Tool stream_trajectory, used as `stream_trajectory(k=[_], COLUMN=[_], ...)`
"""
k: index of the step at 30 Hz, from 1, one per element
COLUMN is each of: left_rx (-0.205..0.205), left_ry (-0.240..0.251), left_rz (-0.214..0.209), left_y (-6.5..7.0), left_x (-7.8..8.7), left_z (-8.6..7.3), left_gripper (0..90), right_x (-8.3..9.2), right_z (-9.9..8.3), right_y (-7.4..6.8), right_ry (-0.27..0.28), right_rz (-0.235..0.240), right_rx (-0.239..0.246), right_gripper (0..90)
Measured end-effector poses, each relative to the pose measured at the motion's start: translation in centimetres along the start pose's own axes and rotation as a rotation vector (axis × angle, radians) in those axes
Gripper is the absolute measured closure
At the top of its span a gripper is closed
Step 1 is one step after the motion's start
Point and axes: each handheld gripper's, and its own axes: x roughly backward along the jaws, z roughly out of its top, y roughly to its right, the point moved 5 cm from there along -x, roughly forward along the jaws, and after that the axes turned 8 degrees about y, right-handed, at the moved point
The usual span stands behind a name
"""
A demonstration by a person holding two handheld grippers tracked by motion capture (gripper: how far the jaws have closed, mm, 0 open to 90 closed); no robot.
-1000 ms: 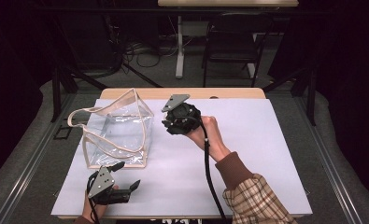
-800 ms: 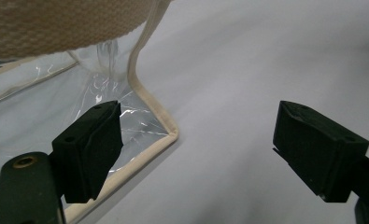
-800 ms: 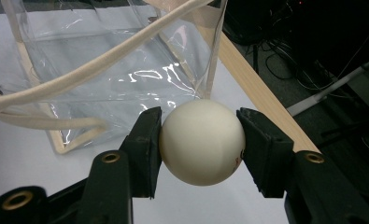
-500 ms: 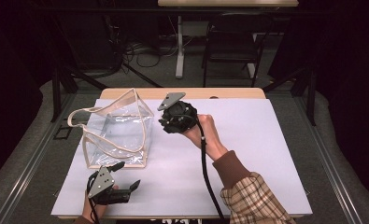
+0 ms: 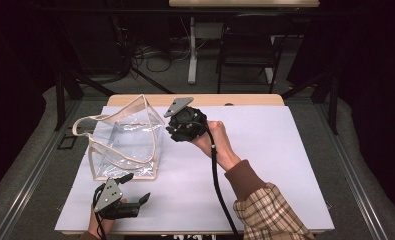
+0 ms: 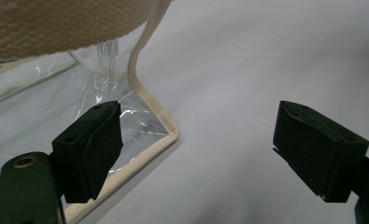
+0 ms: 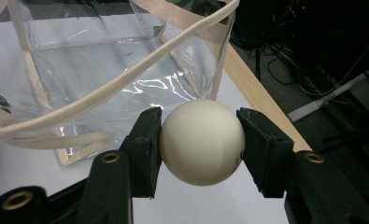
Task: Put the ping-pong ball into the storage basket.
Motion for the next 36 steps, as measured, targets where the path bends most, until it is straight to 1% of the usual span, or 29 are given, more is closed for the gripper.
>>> stream_trajectory(k=[14, 30, 36], left_rx=[0.001, 0.003, 0.004], left_ry=[0.001, 0.004, 0.005], left_rz=[0.001, -0.001, -0.001], left_y=[0.0, 0.0, 0.0], left_x=[0.0, 0.0, 0.1], left_z=[0.0, 0.0, 0.0], left_gripper=[15.9, 15.9, 16.0], right_x=[-0.5, -1.3, -1.5], right_z=[0.6, 1.7, 2.2], right_y=[-0.2, -0.9, -1.2], right_ry=[-0.001, 0.005, 0.008], right_rz=[0.008, 0.021, 0.024], right_rx=[0.003, 0.007, 0.016], right_gripper=[51.0, 50.9, 51.0])
